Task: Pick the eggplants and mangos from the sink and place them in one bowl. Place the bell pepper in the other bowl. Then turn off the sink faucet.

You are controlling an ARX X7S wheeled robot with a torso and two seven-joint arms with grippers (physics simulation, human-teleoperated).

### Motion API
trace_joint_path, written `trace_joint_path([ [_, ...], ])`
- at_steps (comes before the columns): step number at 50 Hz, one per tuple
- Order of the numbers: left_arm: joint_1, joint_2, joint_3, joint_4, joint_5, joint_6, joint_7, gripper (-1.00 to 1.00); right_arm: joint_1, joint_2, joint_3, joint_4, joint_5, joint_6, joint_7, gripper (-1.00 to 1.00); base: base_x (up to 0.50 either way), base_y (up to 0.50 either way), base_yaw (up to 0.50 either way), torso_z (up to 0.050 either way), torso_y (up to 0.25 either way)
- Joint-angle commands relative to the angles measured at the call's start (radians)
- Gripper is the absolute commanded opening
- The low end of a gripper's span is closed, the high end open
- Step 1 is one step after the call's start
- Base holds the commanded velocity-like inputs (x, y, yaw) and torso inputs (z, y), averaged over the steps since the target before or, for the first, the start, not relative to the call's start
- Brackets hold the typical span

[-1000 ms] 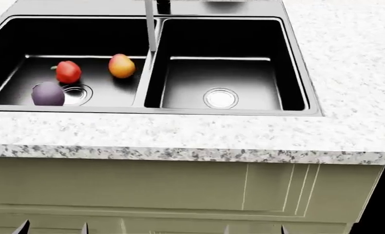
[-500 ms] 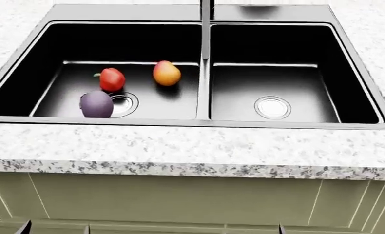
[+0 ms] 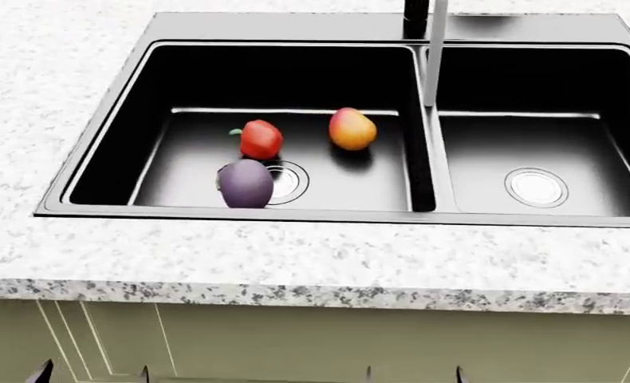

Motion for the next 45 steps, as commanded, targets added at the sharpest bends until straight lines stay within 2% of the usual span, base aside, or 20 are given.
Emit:
trace_joint_path([
  [1,0.005,-0.008,0.014,0.006,-0.007,0.017,-0.004,1.0,-0.001,0.006,0.002,0.005,0.019,-0.006,0.013,1.0,0.0,0.0,0.0,0.0,0.0],
  [12,0.012,-0.02,0.02,0.013,-0.021,0.066,0.001,1.0,0.0,0.011,-0.003,0.005,0.027,0.001,0.027,1.0,0.0,0.0,0.0,0.015,0.0],
  [45,0.016,-0.031,0.052,0.024,-0.046,0.112,-0.003,1.0,0.007,0.03,-0.032,0.008,0.04,0.005,0.047,1.0,0.0,0.0,0.0,0.05,0.0],
])
